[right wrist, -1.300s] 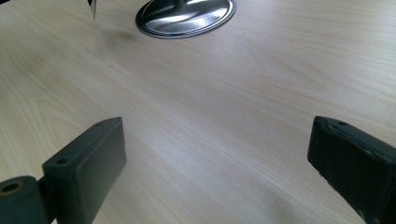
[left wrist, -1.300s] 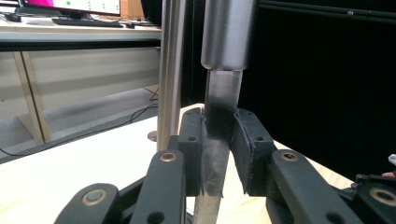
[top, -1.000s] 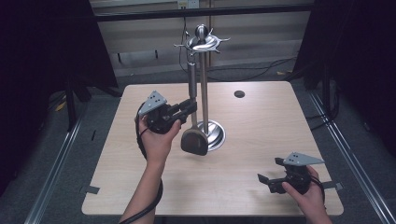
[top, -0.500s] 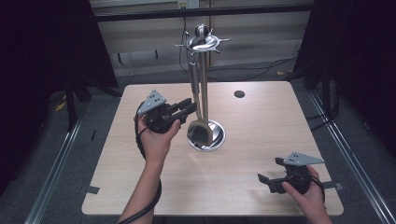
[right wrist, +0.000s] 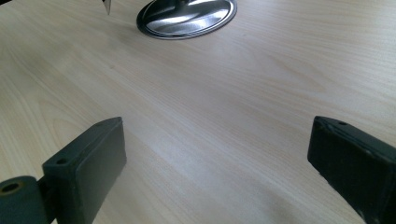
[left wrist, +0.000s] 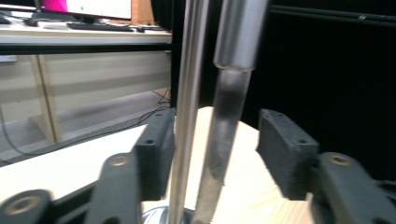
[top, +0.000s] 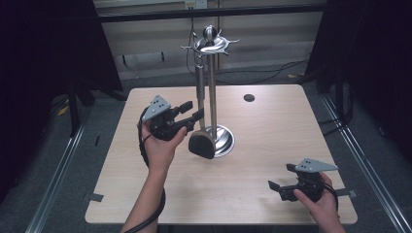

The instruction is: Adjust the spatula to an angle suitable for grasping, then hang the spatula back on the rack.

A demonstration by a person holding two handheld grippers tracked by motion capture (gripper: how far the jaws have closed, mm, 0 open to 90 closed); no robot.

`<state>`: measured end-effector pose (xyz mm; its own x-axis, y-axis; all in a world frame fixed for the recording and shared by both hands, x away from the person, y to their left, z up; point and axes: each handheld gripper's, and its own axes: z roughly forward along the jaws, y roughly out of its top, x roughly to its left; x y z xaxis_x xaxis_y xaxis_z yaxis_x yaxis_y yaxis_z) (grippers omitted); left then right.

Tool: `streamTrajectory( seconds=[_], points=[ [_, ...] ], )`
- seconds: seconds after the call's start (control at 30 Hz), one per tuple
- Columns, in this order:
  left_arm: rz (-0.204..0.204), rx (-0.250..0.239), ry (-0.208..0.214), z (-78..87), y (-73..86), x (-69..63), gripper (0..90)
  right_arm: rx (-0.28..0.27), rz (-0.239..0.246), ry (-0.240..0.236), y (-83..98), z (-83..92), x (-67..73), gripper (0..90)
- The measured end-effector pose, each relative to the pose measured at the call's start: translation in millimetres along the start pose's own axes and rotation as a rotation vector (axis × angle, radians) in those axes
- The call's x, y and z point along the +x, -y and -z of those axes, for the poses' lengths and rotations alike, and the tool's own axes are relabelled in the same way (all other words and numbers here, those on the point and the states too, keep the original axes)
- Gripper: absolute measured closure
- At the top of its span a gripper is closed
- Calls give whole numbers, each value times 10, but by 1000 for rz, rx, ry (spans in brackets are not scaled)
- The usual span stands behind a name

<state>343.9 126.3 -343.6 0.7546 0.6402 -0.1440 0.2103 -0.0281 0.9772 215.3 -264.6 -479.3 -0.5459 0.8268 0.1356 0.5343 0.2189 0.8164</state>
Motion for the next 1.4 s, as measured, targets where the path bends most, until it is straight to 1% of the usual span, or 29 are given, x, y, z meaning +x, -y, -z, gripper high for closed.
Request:
streamTrajectory(
  seconds=[0.03, 0.1, 0.23, 0.27, 0.33, 0.37, 0.4, 0.43, 0.5, 0.63, 0.77, 0.8, 0.87, 1.0, 1.03, 1.07, 1.13, 1.33, 1.37, 1.4],
  points=[
    [-7, 12, -6, 7, -1, 0, 397, 0, 0, 0, 0, -3, 4, 41],
    [-10, 10, -12, 6, 3, -8, 337, 1, 4, -2, -3, -6, 10, 41],
    [-16, 16, -16, 11, 3, -7, 277, -1, 5, -1, -9, -6, 10, 41],
    [-9, 15, -21, 3, 10, -23, 272, 1, 3, -2, -10, -7, 7, 41],
    [-8, 16, -14, 1, 20, -28, 256, 2, 5, -4, -11, -8, 10, 41],
    [-8, 15, -18, 2, 26, -29, 249, 1, 9, -5, -11, -10, 10, 41],
    [-15, 25, -17, 7, 29, -22, 240, 0, 8, -5, -10, -10, 11, 41],
    [-10, 22, -17, 2, 36, -23, 230, 0, 8, -5, -10, -9, 12, 41],
    [-15, 33, -22, 1, 45, -18, 214, 2, 5, -4, -9, -8, 11, 41],
    [-6, 27, -22, -1, 54, -15, 185, 1, 4, -4, -11, -7, 6, 41],
    [-18, 29, -25, 15, 57, -4, 160, 1, 7, -5, -12, -9, 11, 41],
    [-27, 34, -30, 21, 58, -6, 154, -1, 5, -3, -16, -11, 20, 41],
    [-23, 35, -29, 24, 60, -3, 147, 2, 4, -5, -14, -12, 21, 41],
    [-23, 22, -35, 46, 73, -8, 132, 1, 1, -4, -13, -19, 12, 41],
    [-23, 22, -35, 46, 73, -8, 127, 0, 2, -3, -18, -16, 14, 41],
    [-34, 31, -38, 61, 76, -8, 122, -1, 2, -4, -21, -15, 18, 41],
    [-30, 23, -35, 69, 83, -10, 121, -2, 6, -4, -22, -14, 24, 41],
    [-32, 29, -35, 92, 98, 6, 105, -4, 5, -4, -25, -5, 12, 41],
    [-24, 26, -35, 97, 108, 7, 100, -5, 4, -4, -30, -3, 10, 41],
    [-29, 26, -32, 104, 112, 10, 94, -6, 4, -2, -34, -2, 8, 41]
  ],
)
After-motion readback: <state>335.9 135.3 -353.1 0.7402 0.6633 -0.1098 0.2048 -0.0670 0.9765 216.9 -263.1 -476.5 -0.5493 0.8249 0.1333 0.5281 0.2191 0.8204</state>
